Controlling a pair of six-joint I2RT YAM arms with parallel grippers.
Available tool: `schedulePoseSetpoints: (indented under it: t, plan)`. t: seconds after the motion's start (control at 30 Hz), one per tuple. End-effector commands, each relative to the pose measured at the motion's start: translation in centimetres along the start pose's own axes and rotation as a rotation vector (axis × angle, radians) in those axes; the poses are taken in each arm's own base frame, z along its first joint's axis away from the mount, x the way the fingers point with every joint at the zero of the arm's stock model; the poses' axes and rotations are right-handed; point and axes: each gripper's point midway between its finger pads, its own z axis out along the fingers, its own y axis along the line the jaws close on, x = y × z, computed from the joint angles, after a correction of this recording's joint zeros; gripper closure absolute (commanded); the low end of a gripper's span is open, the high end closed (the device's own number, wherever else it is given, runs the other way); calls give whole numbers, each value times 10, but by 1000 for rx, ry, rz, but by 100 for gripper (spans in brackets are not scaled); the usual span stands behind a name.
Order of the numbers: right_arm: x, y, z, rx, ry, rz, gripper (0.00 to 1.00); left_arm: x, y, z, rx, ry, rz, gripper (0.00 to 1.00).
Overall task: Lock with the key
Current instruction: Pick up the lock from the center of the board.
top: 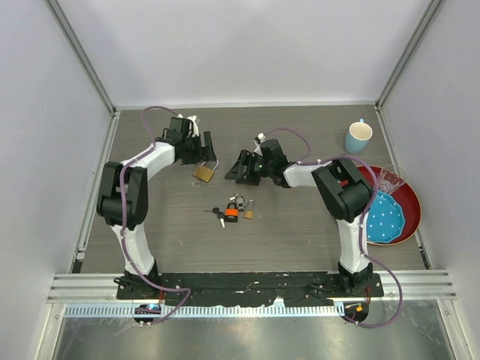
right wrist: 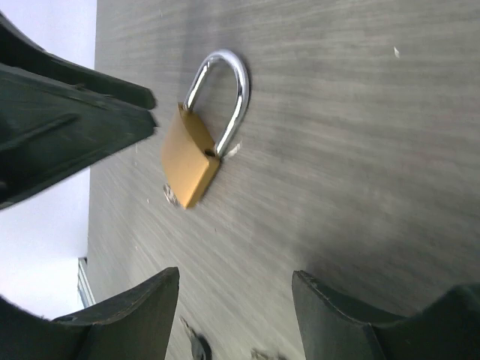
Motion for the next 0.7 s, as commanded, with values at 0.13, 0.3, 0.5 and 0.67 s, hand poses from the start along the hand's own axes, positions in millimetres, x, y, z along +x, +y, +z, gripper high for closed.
schedulePoseSetpoints:
  t: [0.13, 0.3, 0.5, 0.67]
  plan:
    - [-36, 10, 38, -59, -40, 82, 39, -29, 3, 35, 11, 27, 26, 19]
    - [-36, 3, 48, -55, -32, 121, 48, -16, 12, 57, 24, 112, 25, 38]
    - [-33, -2, 56, -76, -40, 190, 55, 8, 6, 60, 93, 159, -27, 55]
    - [-34, -3, 61, -90, -50, 223, 57, 32, -2, 49, 172, 182, -102, 56]
